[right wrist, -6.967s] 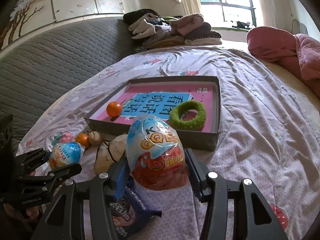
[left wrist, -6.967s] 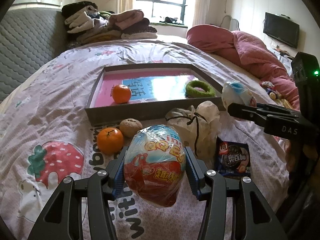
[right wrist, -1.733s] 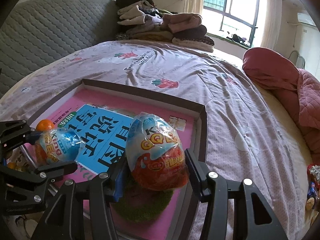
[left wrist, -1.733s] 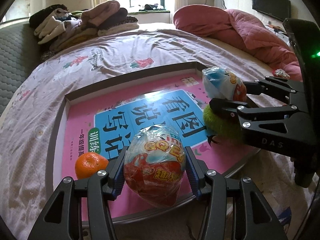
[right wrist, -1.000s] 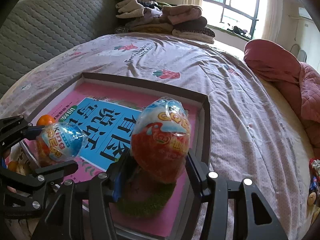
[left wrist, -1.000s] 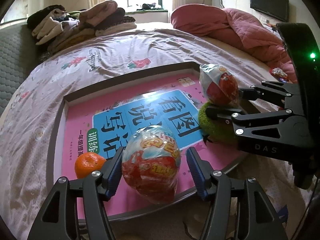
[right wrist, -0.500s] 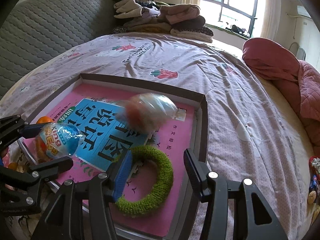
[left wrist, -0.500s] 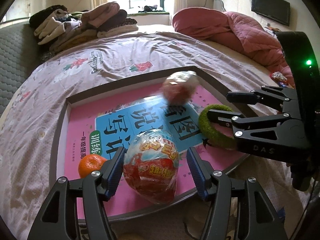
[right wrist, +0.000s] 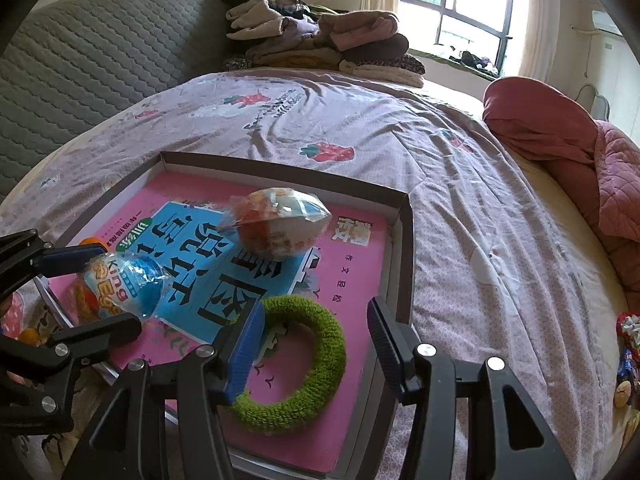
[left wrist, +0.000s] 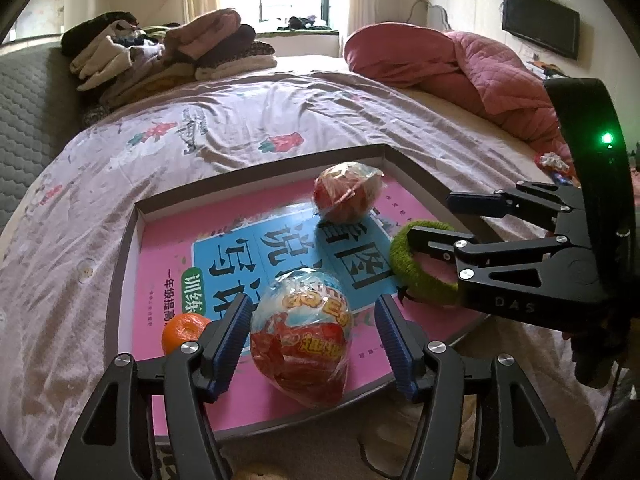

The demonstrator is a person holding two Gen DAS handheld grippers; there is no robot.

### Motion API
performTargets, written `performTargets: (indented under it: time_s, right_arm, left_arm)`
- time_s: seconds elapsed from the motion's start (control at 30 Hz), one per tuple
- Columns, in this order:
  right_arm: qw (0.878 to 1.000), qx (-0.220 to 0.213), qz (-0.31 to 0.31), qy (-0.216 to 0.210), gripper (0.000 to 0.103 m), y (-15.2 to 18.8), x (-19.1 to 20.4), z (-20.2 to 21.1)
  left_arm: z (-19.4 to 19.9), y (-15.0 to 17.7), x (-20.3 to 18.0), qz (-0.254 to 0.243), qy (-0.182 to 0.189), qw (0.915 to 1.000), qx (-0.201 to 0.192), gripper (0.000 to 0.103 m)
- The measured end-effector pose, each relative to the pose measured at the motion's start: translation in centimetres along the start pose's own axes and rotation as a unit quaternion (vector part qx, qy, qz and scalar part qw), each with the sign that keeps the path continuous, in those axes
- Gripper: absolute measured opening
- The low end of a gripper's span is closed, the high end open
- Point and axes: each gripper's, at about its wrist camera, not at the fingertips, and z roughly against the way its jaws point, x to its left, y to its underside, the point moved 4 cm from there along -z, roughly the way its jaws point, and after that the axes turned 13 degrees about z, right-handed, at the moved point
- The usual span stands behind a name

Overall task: Organize objects
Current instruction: 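Lower the red candy egg onto the pink book and open the left tool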

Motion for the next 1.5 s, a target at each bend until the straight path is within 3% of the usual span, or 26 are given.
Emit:
performTargets:
  time_s: [1.5]
  right_arm:
    - [0.998, -0.055, -0.007, -0.026, 0.059, -2.2, 1.1, 4.6]
  left_arm:
    - [5.4, -1.2, 1.3, 0.033, -0.036, 0.9977, -0.047, 0.072]
